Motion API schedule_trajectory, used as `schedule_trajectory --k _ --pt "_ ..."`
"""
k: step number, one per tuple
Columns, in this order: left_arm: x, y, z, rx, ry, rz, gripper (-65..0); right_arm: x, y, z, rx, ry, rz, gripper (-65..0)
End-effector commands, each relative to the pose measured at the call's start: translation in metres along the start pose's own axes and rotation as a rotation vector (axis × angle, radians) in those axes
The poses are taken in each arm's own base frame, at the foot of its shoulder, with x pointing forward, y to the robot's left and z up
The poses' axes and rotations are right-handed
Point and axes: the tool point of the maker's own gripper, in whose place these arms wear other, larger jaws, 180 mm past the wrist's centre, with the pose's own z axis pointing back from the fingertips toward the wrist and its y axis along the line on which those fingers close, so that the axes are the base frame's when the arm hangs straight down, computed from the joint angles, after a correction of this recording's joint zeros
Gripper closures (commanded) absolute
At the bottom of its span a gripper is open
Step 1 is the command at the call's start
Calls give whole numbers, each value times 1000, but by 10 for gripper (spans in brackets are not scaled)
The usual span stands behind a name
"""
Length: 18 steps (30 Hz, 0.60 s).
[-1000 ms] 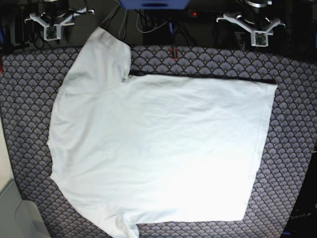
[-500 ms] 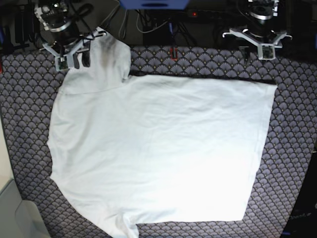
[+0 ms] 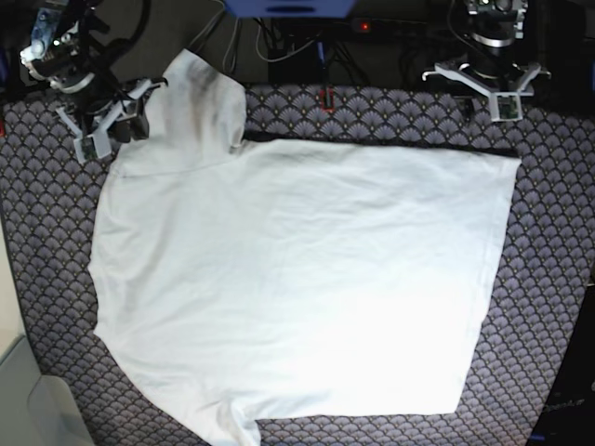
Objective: Fold the T-shirt properly
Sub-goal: 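Lower the right gripper and pinch the shirt corner by the sleeve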
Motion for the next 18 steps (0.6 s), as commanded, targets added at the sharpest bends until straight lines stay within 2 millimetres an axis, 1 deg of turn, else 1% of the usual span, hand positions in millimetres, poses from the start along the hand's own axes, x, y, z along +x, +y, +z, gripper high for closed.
schedule_trajectory --k 1,3,6,8,11,14,17,18 --pt "10 4 3 9 -38 -8 -293 8 -1 3 6 -26 13 -194" --pt "10 5 3 13 -37 -9 -293 1 2 1 31 6 3 -194" --pt "10 5 3 13 -38 -9 -294 -3 4 -4 65 15 -29 -196" --pt "10 7 3 18 -38 -8 -294 -11 5 -8 82 28 -56 -210" --pt "10 9 3 24 -38 -8 -294 -20 5 -13 91 47 -83 -253" --pt "10 9 3 24 -36 -8 -294 -22 5 -13 94 52 -84 -284" --pt "10 9 3 24 -36 -8 -294 -22 7 -13 110 49 -63 -286" --pt "10 9 3 24 -36 -8 -294 -23 5 -12 102 48 -69 -286"
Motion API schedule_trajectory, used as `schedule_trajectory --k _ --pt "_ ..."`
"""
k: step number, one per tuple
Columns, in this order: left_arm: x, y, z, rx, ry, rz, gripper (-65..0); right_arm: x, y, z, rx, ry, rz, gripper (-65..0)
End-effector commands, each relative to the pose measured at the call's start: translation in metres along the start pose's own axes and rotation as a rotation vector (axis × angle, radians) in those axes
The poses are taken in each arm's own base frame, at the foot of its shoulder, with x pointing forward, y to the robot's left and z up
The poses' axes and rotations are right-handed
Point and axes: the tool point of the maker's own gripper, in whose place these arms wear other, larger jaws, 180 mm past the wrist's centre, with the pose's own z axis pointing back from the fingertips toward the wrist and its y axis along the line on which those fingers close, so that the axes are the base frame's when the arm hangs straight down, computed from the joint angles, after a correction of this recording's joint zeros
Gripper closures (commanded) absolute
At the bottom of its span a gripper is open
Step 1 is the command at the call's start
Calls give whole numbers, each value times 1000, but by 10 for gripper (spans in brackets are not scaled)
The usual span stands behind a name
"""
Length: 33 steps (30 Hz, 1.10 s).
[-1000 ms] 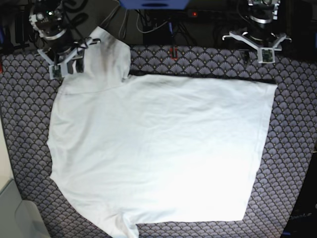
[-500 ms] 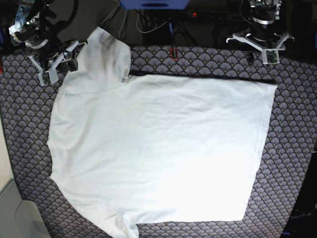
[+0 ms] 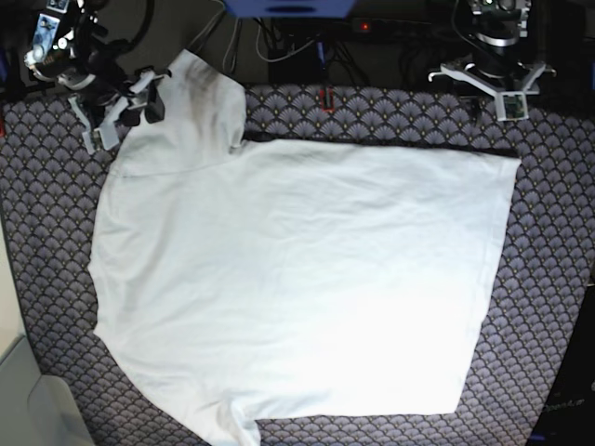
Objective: Fold the T-shirt properly
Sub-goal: 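Lower the right gripper and pinch the shirt corner by the sleeve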
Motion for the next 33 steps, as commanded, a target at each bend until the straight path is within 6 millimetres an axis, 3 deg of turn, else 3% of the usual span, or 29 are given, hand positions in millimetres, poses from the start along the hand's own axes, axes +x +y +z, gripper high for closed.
schedule_trajectory --k 1,8,24,30,33 --pt "9 2 3 5 -36 -8 -294 9 -4 5 -8 -38 9 -286" --pt "10 2 3 5 -36 -10 -294 -4 -16 -1 -27 -21 -70 -286" --pt "8 4 4 7 -30 -24 -294 -2 0 -9 4 -40 -110 -285" --pt "8 5 5 8 -30 -24 -294 -10 0 -18 20 -18 -141 -284" --pt "8 14 5 36 -30 -24 -294 -15 0 -21 25 -5 -154 -284"
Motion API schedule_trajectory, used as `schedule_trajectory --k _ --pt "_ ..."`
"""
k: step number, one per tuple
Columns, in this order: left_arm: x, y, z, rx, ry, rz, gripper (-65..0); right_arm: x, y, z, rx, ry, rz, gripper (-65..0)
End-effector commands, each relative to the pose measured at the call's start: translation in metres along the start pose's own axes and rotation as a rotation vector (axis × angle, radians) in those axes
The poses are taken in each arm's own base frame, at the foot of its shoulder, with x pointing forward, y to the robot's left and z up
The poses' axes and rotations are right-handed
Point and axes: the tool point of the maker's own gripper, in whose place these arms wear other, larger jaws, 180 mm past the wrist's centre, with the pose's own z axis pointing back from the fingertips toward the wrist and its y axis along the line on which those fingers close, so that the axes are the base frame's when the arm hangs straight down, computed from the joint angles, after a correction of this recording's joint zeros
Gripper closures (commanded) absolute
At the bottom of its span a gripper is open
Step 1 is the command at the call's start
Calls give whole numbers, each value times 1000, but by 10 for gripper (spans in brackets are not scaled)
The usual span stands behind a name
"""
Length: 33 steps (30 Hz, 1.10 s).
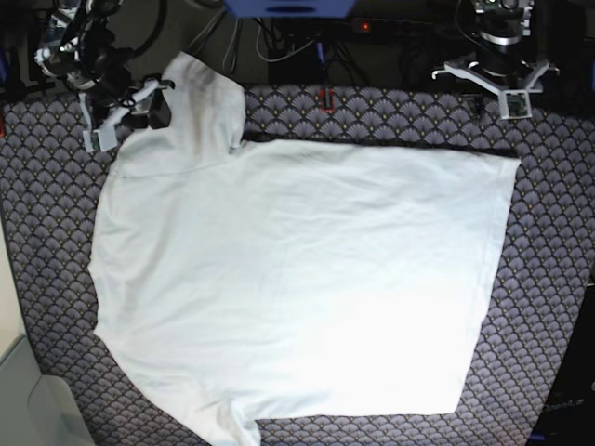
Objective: Fold the T-shirt properly
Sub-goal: 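Lower the right gripper and pinch the shirt corner by the sleeve, then lower the left gripper and pinch the opposite corner of the shirt edge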
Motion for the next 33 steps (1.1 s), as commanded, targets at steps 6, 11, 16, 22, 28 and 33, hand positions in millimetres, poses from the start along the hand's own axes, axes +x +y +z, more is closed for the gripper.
schedule_trajectory --k 6,11,16,22,28,33 --pt "11 9 3 25 -39 -16 -294 -7 -1 1 -3 35 14 -261" --pt "12 9 2 25 -42 -10 -294 -7 0 0 -2 35 14 -106" --pt "25 9 -7 30 -80 3 -295 -7 0 1 -2 34 16 0" --pt "37 7 -21 35 -68 26 -366 -5 -2 3 -8 32 24 0" --pt "51 6 -31 38 -87 44 -397 10 -4 12 -29 -2 72 0" --pt "58 14 -38 63 -104 55 -399 21 -3 17 -38 -26 98 0"
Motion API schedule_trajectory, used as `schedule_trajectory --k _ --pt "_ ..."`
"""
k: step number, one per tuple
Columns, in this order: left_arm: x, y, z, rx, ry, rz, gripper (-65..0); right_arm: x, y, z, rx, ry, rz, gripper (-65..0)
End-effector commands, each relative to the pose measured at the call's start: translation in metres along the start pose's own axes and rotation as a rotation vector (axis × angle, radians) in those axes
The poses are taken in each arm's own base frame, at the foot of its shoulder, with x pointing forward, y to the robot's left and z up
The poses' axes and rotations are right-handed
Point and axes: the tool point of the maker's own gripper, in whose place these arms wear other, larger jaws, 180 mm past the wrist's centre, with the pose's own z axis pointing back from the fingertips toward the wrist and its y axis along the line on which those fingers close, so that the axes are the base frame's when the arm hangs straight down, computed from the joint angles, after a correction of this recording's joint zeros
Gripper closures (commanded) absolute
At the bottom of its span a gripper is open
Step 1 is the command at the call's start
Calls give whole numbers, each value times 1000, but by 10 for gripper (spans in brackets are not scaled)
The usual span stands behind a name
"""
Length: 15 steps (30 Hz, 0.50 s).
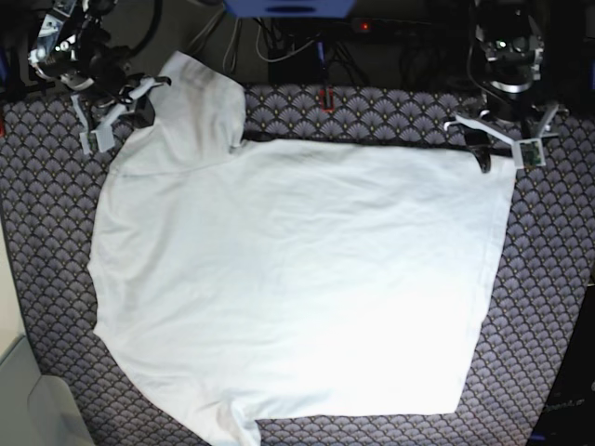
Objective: Fold the T-shirt properly
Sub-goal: 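Lower the left gripper and pinch the opposite corner of the shirt edge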
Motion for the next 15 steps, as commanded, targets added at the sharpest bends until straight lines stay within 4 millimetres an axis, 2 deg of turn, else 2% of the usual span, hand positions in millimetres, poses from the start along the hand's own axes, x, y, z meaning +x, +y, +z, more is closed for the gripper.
schedule_trajectory --k 1,8,12,15 --pt "9 9 0 28 -38 -4 -399 13 -1 5 -2 -43 22 0" --pt "-22 26 -17 76 44 18 -399 15 0 6 -2 -48 28 0" --pt "-32 26 -22 77 67 24 -399 14 2 4 5 -44 28 0" --pt "-31 26 -28 80 65 32 -399 13 1 4 4 -43 27 0"
